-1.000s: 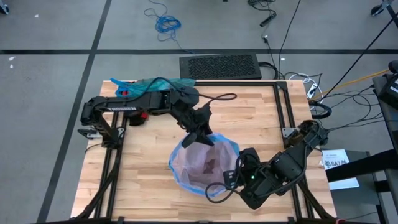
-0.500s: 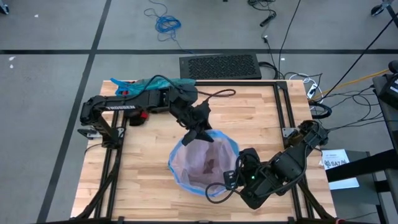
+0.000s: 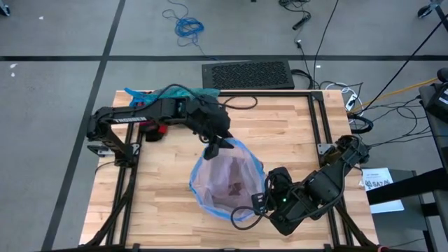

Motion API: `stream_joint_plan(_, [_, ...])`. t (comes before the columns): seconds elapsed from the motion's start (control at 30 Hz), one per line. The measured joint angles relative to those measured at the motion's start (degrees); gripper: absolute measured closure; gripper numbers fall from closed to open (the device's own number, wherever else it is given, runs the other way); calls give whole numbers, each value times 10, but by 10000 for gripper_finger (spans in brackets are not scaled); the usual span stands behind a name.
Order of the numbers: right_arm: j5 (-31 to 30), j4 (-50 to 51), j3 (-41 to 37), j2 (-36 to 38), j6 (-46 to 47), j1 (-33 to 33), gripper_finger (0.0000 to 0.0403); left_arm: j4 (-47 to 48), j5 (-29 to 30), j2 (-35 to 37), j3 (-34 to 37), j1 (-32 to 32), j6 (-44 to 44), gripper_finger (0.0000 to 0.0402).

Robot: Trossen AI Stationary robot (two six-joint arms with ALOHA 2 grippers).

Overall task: Place trash/remove bag and relplace
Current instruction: Insert the new pink trash bag into the black trash bin

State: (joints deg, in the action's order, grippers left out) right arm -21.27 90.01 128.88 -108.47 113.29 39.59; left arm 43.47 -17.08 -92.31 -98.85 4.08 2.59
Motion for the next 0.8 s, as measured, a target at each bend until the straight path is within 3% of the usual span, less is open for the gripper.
stream_joint_plan(0.33, [6, 0, 0, 0, -7, 0, 403, 8, 2, 65, 0, 5, 0, 265])
stream_joint_plan(0.53, [6, 0, 0, 0, -11, 0, 403, 20, -10, 56, -1, -14, 1, 268])
stream_joint_plan(0.67, [6, 0, 0, 0, -15, -2, 403, 40, 49, 17, 0, -24, -4, 301])
stream_joint_plan(0.8, [6, -1, 0, 0, -15, -2, 403, 41, 59, -23, 1, -9, -4, 365])
